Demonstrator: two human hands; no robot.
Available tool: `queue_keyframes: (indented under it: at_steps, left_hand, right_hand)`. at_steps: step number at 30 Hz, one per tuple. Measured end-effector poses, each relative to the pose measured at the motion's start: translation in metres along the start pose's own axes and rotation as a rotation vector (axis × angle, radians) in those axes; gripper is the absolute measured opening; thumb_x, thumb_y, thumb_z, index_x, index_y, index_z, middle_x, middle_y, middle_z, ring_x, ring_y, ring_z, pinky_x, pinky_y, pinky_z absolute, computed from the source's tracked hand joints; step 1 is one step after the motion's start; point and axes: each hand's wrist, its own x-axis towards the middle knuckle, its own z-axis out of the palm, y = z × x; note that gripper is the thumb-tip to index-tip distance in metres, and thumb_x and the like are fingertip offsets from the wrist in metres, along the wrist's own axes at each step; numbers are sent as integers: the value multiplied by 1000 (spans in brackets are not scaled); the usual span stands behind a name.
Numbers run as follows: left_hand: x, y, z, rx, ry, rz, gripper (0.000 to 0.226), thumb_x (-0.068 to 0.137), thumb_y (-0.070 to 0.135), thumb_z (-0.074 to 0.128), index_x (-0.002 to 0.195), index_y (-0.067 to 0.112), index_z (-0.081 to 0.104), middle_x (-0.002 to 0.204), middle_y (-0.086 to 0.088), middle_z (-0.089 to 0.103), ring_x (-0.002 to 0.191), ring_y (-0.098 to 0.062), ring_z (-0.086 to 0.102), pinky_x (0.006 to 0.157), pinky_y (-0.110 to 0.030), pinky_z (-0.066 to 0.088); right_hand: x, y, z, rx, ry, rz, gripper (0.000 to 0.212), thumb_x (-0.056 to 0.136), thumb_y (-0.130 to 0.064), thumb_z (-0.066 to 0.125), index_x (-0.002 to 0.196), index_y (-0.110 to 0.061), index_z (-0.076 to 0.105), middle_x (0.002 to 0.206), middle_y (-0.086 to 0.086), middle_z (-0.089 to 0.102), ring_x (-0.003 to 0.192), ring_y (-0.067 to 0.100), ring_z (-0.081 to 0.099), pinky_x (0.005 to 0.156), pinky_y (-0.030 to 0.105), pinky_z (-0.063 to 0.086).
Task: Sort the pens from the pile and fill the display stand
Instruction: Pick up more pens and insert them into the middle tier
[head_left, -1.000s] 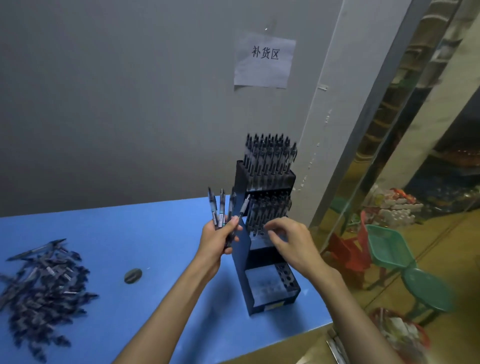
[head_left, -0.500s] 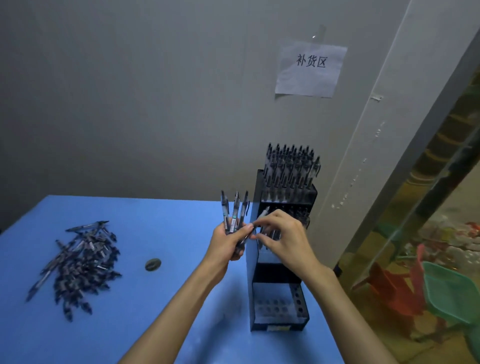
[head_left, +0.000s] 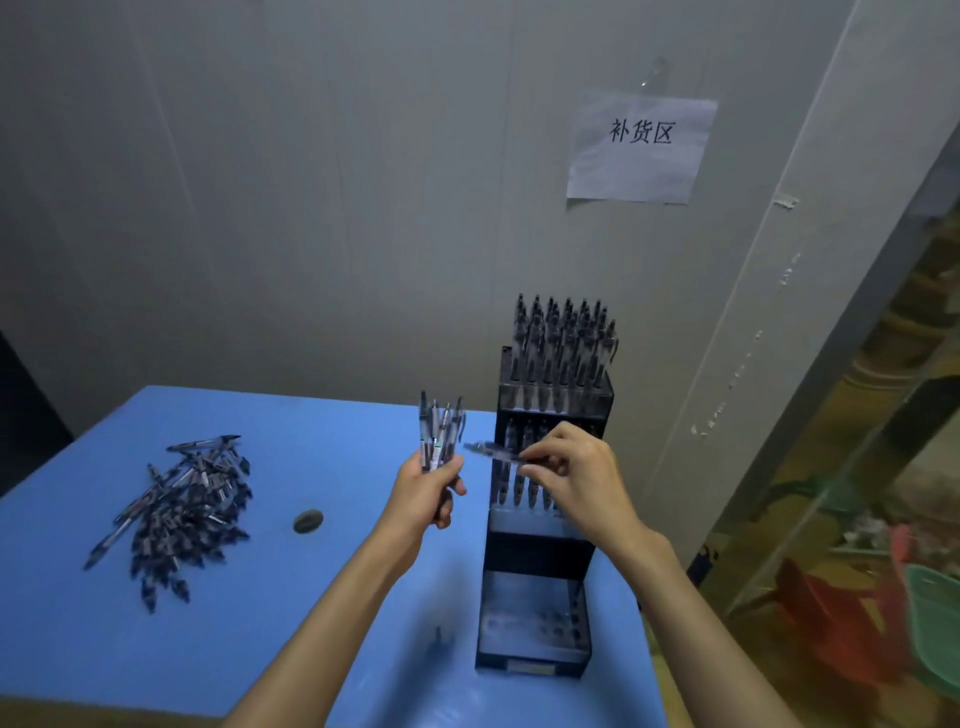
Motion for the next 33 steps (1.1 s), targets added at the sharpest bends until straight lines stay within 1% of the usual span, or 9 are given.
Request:
queue_keyframes:
  at_steps: [2, 3, 5, 8, 10, 13, 19, 26, 33]
  left_hand:
    - [0, -4, -5, -19, 25, 12, 10, 104, 19, 55, 98, 13, 51, 72, -7, 59, 43, -14, 36, 41, -24, 29]
    - [-1, -5, -7, -25, 25, 19, 8, 104, 21, 56, 102, 14, 53, 72, -6, 60, 44, -13, 36, 41, -23, 29]
    - [-3, -7, -9, -13, 22, 40, 10, 104, 24, 56, 108, 15, 54, 74, -5, 63, 46, -13, 37, 42, -22, 28]
    - [-5, -8, -10, 1, 42, 75, 13, 103, 27, 58, 109, 16, 55, 80, -5, 66, 47, -13, 37, 44, -22, 29]
    - [-4, -8, -11, 0, 64, 96, 14, 103, 27, 59, 108, 14, 56, 81, -5, 67, 46, -13, 37, 44, -22, 29]
    - [-4, -5, -10, -3, 94, 115, 14, 102, 26, 59, 106, 13, 57, 83, -4, 64, 46, -13, 37, 43, -21, 30]
    - [-3, -1, -8, 7, 87, 130, 15, 102, 25, 60, 106, 11, 58, 83, -5, 62, 48, -13, 38, 43, -20, 31]
    - [-5, 1, -5, 17, 68, 125, 13, 102, 26, 60, 107, 14, 60, 82, -5, 63, 48, -12, 41, 44, -20, 33]
    - [-6, 2, -9, 4, 71, 114, 17, 103, 25, 58, 109, 9, 60, 85, -5, 63, 49, -11, 43, 45, -20, 33]
  right_hand:
    - [0, 5, -1, 41, 35, 40, 13, 81, -19, 83, 93, -18, 78, 81, -11, 65, 73, 5, 62, 70, 27, 55]
    - [0, 6, 0, 69, 46, 67, 12, 82, -20, 82, 93, -17, 77, 80, -11, 67, 73, 5, 64, 71, 28, 56]
    - [2, 7, 3, 106, 47, 122, 12, 85, -20, 79, 94, -17, 72, 79, -12, 68, 75, 3, 65, 73, 25, 56]
    - [4, 5, 12, 122, 28, 185, 14, 88, -20, 75, 95, -19, 63, 80, -13, 67, 78, 1, 65, 75, 23, 56]
    - [4, 5, 18, 109, 20, 204, 12, 90, -22, 73, 95, -18, 63, 80, -11, 68, 78, 1, 66, 76, 24, 57]
    - [5, 5, 23, 83, 27, 193, 11, 90, -23, 73, 96, -16, 67, 80, -9, 69, 78, 1, 66, 76, 22, 57]
    - [4, 6, 32, 64, 11, 210, 17, 85, -25, 79, 96, -14, 71, 78, -10, 68, 76, 1, 66, 76, 22, 58]
    - [8, -7, 38, 3, 30, 291, 15, 83, -29, 81, 85, -17, 72, 76, -7, 70, 70, 1, 64, 70, 18, 54]
    - [11, -8, 39, -38, 27, 388, 12, 81, -28, 78, 78, -23, 68, 72, -10, 67, 72, 6, 64, 70, 25, 54]
